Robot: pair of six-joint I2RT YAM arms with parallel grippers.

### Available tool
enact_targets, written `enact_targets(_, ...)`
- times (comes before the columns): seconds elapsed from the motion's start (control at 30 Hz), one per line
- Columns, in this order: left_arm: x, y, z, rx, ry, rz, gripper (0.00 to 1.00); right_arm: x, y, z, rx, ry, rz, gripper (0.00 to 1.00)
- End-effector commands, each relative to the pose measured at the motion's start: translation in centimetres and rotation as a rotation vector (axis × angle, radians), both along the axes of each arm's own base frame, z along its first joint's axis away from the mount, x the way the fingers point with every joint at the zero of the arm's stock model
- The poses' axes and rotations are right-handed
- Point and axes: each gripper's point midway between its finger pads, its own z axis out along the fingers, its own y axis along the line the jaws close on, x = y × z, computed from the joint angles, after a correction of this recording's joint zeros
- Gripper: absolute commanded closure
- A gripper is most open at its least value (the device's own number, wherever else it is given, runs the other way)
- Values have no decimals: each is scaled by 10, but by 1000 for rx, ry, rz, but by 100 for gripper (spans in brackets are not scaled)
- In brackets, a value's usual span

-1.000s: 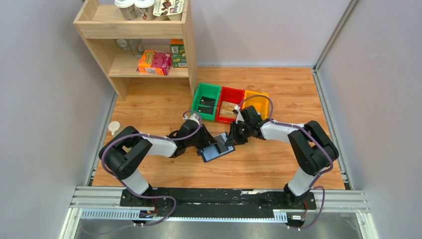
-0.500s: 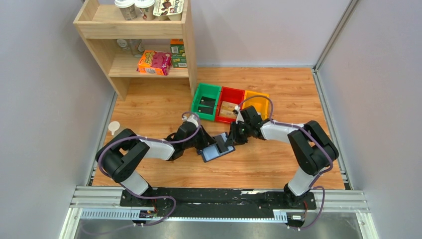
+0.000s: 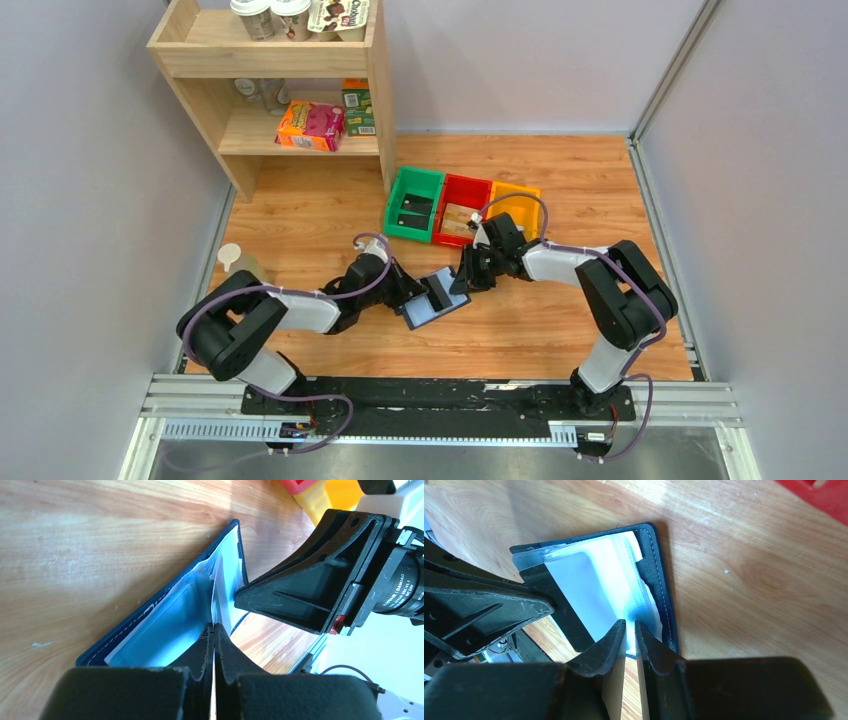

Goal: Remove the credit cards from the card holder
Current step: Remove the credit card from the card holder, then place the credit card in the storage box.

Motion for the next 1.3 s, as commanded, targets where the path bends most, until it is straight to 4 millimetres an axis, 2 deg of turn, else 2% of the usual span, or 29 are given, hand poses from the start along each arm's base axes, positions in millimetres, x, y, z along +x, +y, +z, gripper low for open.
enact_targets(0.0,-3,15,0,16,25,57,100,-12,-19,-32,-102,56,-28,80)
enact_targets(0.17,-12,30,-11,26,76,105,100,-12,-21,-31,-106,52,-34,79)
enact_targets(0.27,-18,38,-11,26,82,117,100,-11,-22,-28,-107,43,-37,79)
enact_targets(0.33,-20,43,-6,35,63,119,100,-10,-22,-24,-108,34,-37,79)
enact_targets(0.47,-17,50,20,61,-37,104,100,-6,-23,-14,-111,5,-39,76)
enact_targets(0.6,-18,56,42,115,-126,56,100,0,-20,5,-96,-33,-37,73)
enact_targets(0.7,-18,59,57,167,-196,6,100,7,-15,30,-72,-67,-35,68)
enact_targets(0.77,-17,59,68,228,-254,-48,100,10,-12,51,-47,-94,-39,62)
enact_targets(0.8,-15,54,82,251,-315,-88,100,12,-12,63,-38,-106,-44,57)
enact_targets(0.83,-16,62,78,339,-337,-121,100,13,-11,76,-26,-120,-52,50)
enact_targets(0.9,-11,57,103,417,-435,-171,100,17,-10,101,-8,-151,-69,37)
enact_targets(0.93,-13,59,102,469,-452,-197,100,17,-11,114,1,-166,-81,32)
enact_targets(0.97,-9,57,113,510,-512,-222,100,19,-12,126,8,-176,-104,26)
enact_targets(1.07,-7,56,129,630,-613,-268,100,20,-14,160,47,-208,-169,7)
enact_targets(1.13,-4,54,139,716,-686,-305,100,17,-13,176,93,-200,-204,2)
enact_targets(1.17,1,56,149,775,-738,-311,100,14,-12,185,124,-205,-213,2)
enact_targets(1.27,0,50,163,879,-851,-359,100,8,-8,208,221,-194,-259,1)
